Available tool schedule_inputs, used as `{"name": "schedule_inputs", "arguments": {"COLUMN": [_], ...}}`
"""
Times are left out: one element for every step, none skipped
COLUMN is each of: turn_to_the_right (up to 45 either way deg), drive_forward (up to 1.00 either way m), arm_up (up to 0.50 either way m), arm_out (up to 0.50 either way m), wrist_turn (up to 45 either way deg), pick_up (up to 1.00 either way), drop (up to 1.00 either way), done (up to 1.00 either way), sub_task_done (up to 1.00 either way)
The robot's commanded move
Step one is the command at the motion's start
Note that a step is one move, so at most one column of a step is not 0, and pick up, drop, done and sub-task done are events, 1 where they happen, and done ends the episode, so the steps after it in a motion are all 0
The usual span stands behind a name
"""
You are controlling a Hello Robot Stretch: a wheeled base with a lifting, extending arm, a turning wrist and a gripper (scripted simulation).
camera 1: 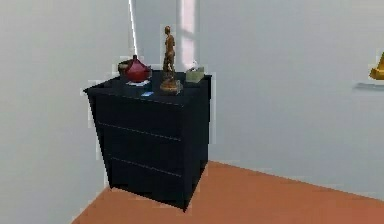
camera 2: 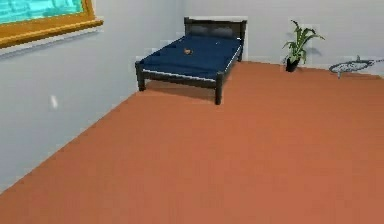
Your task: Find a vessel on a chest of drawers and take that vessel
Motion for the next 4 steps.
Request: {"name": "schedule_inputs", "arguments": {"turn_to_the_right": [0.0,-45.0,-15.0,0.0], "drive_forward": [0.40,0.00,0.00,0.45], "arm_up": [0.00,0.00,0.00,0.00], "arm_out": [0.00,0.00,0.00,0.00], "wrist_turn": [0.0,0.0,0.0,0.0], "pick_up": [0.00,0.00,0.00,0.00], "drop": [0.00,0.00,0.00,0.00], "done": [0.00,0.00,0.00,0.00], "sub_task_done": [0.00,0.00,0.00,0.00]}}
